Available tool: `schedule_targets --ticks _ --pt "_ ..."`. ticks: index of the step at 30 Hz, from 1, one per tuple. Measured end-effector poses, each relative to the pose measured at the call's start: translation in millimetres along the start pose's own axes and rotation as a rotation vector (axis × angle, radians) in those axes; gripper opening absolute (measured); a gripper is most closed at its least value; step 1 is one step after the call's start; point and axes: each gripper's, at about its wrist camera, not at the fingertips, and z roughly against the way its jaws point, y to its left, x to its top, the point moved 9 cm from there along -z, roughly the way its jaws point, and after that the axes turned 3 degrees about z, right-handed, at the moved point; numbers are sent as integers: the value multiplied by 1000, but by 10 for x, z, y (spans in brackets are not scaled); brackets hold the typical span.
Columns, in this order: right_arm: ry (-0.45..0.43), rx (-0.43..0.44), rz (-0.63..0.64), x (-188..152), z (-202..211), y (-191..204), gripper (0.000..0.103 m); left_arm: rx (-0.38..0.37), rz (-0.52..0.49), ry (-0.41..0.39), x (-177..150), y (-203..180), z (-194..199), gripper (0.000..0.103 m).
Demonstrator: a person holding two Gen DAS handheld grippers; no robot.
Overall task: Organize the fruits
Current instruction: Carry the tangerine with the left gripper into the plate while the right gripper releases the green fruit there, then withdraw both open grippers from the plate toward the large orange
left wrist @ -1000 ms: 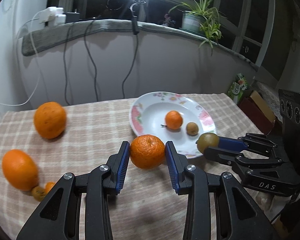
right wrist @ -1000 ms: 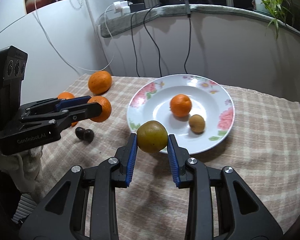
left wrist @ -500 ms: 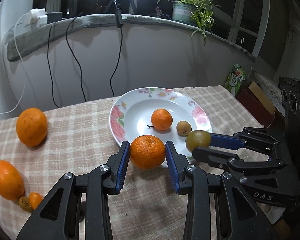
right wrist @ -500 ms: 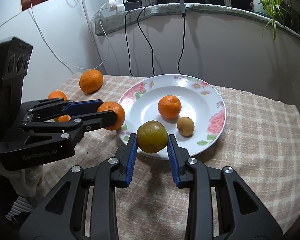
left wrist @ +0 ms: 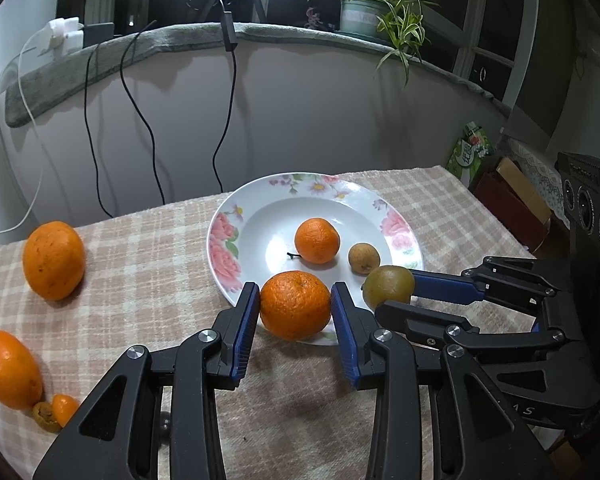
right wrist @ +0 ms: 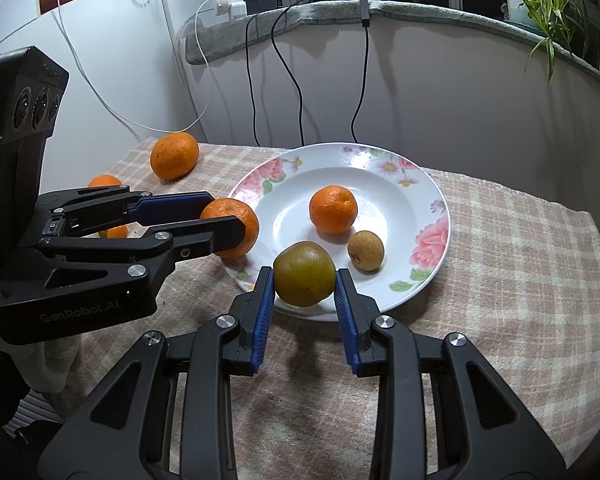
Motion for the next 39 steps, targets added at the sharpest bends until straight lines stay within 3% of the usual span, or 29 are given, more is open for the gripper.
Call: schedule_targets --ticks 7,10,14,18,28,32,39 --pt "8 -4 -5 -20 -23 -15 32 2 9 3 -1 3 -10 37" --pt "7 -8 -9 -22 -16 -26 34 5 10 2 3 17 -4 54" --pt "-2 -15 -5 -15 10 -16 54 12 8 -4 6 24 20 56" --pt "-9 -20 4 2 50 4 55 15 13 -8 3 47 54 56" --pt "-22 -30 -6 49 106 0 74 22 44 -30 -21 150 214 65" --pt "-22 -22 -8 72 129 26 75 31 66 -46 -20 221 305 75" --pt "-21 -30 -1 126 121 91 75 59 94 -72 -41 406 481 76"
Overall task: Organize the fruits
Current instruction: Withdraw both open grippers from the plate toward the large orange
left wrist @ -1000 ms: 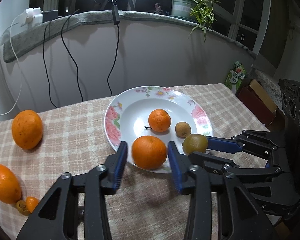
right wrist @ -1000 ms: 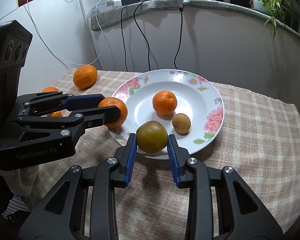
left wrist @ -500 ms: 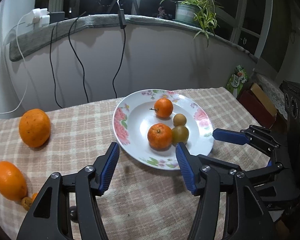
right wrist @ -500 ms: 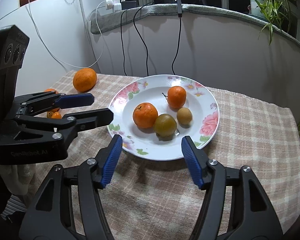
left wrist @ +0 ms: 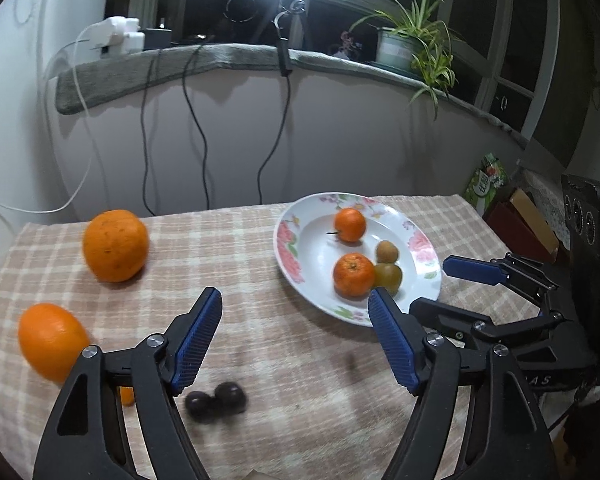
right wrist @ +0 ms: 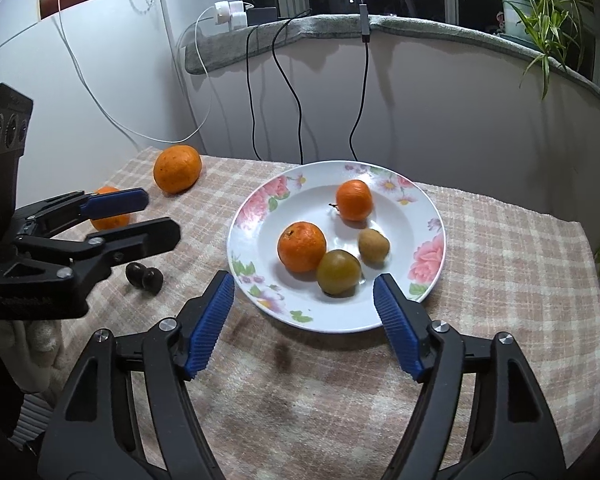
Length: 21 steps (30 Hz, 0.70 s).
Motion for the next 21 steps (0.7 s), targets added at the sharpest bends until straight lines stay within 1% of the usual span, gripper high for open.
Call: schedule_targets --ticks 4,6,11,15,21 --pt "-1 -12 -22 42 -23 4 75 13 13 -7 4 123 52 76" --pt "-5 -2 -43 78 -31 -9 75 20 27 -6 -3 206 62 76" --pt "-23 63 -90 235 -58 34 75 41 79 7 -10 467 59 76" --pt "-23 89 -90 367 -121 123 75 65 113 12 16 691 64 76" --pt "-4 150 -107 555 -264 267 75 76 159 26 63 1005 71 76"
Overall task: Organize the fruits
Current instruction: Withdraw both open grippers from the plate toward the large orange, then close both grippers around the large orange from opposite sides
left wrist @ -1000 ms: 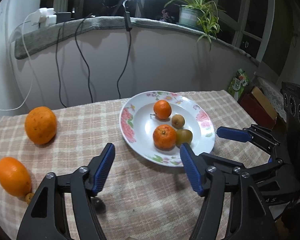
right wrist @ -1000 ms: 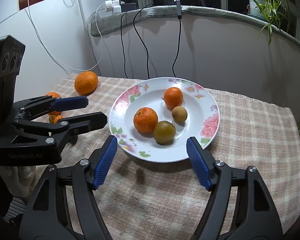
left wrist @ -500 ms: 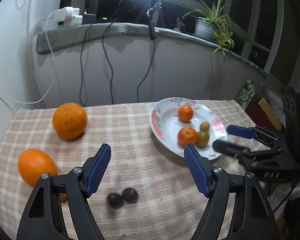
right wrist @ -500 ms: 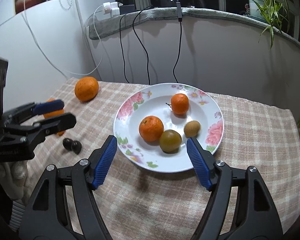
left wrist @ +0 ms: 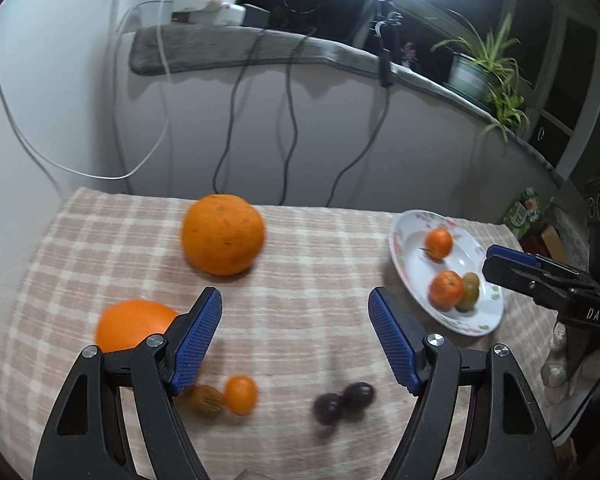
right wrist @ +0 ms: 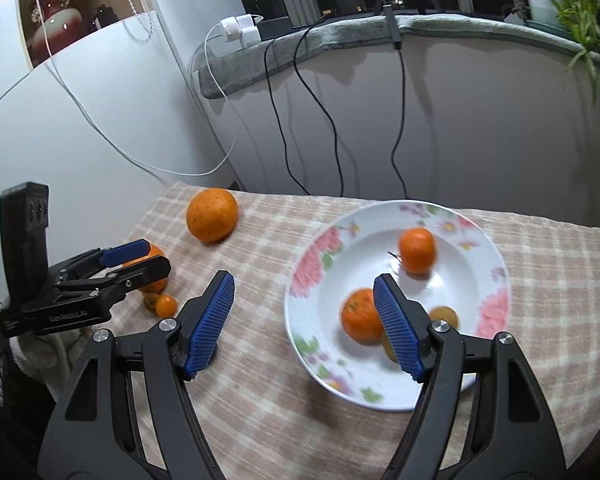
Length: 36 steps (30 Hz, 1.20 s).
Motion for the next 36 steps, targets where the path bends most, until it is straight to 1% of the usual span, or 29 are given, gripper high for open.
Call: schedule_targets --ticks 5,7,11,13,17,22,27,31,36 --pt "40 53 -48 142 -196 80 75 -6 49 21 84 242 -23 76" --pt "61 84 -67 181 -291 127 75 3 48 29 117 313 -61 76" --pt "99 142 -103 264 -490 241 75 -1 58 53 162 431 -134 76" --pt "111 160 -115 302 -590 298 75 4 52 59 194 461 -166 76" --pt "144 219 -142 365 -799 445 75 -10 43 74 249 480 -240 76" --pt "190 273 -173 438 -1093 602 75 -14 49 94 280 483 -348 76" --pt "229 309 -211 465 -1364 710 75 -38 64 123 270 462 -459 76" --pt "270 318 -244 448 -1593 743 75 -44 83 131 279 481 -510 76" --pt "290 330 -277 460 -1796 776 75 -46 88 143 271 474 -572 76"
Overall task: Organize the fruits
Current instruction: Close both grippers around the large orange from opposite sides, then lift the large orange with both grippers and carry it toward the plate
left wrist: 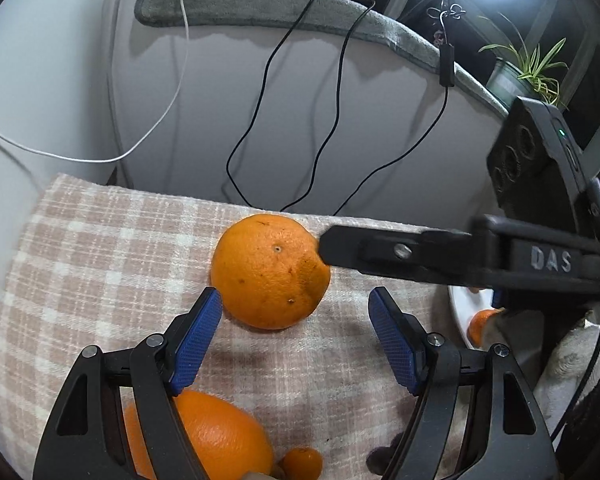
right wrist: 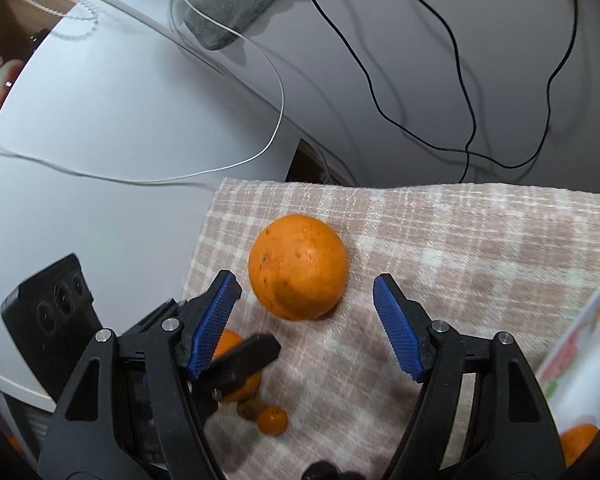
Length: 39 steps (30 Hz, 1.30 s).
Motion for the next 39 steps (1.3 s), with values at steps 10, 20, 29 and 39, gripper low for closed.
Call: schedule_targets --ticks 10,20,29,39 --pt "31 -5 -27 113 -299 -43 67 -4 30 15 21 66 -121 76" --pt "30 10 -28 78 -338 10 59 15 29 -3 12 130 -77 64" --pt "20 18 -30 18 -257 4 59 21 10 -19 -12 42 -7 63" --pt "-15 27 -15 -67 108 41 59 13 -35 -60 -20 -287 170 63"
